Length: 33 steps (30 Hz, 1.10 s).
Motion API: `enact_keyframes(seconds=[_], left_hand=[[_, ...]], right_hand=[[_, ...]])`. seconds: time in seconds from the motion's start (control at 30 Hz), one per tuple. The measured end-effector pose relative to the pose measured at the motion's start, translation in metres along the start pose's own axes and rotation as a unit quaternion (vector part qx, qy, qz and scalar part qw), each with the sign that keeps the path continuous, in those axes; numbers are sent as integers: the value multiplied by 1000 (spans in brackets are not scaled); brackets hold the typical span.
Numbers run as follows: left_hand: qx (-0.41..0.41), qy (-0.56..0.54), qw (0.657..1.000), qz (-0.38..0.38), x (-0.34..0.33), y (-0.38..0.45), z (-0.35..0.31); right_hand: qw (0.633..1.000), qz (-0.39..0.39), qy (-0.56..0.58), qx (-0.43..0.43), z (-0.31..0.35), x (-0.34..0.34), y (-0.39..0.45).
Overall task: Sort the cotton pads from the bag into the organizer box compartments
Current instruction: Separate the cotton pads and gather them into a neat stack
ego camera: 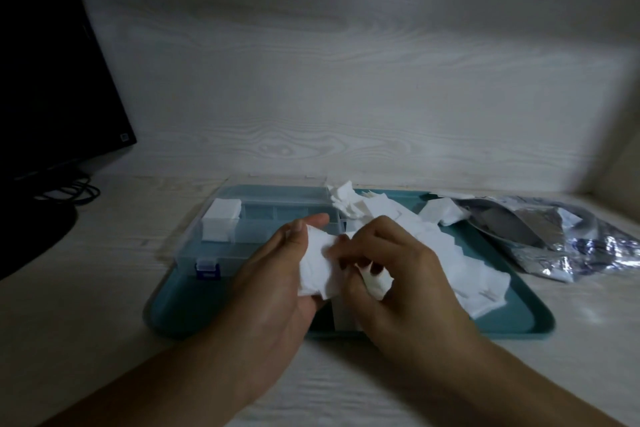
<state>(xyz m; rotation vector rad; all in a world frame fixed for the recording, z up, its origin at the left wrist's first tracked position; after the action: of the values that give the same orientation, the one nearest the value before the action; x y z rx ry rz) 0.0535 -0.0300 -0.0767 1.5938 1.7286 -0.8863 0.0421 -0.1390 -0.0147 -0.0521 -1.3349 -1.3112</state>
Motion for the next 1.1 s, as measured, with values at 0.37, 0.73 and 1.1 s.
enact_keyframes(seconds=[0.37,0.73,1.1], left_hand=[[65,-16,997,35,-8,-7,14],[81,0,994,71,-11,-5,14],[95,8,992,78,-10,-7,16]], right_hand=[[995,77,28,61,-1,-9,0],[994,105,4,30,-8,-10,2],[992,117,29,39,-6,-9,1]])
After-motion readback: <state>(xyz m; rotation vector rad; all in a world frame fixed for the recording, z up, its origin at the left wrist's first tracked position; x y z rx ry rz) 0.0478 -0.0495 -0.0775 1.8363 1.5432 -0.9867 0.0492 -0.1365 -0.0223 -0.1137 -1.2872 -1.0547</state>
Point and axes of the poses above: each hand's wrist, its own y-axis towards the middle knuckle, its own x-axis out of the back of the hand, z = x × y, the point moved 10 cm from there along y, towards the middle knuckle, and after that the axes turned 13 degrees about -y, right-handed, at the moved point
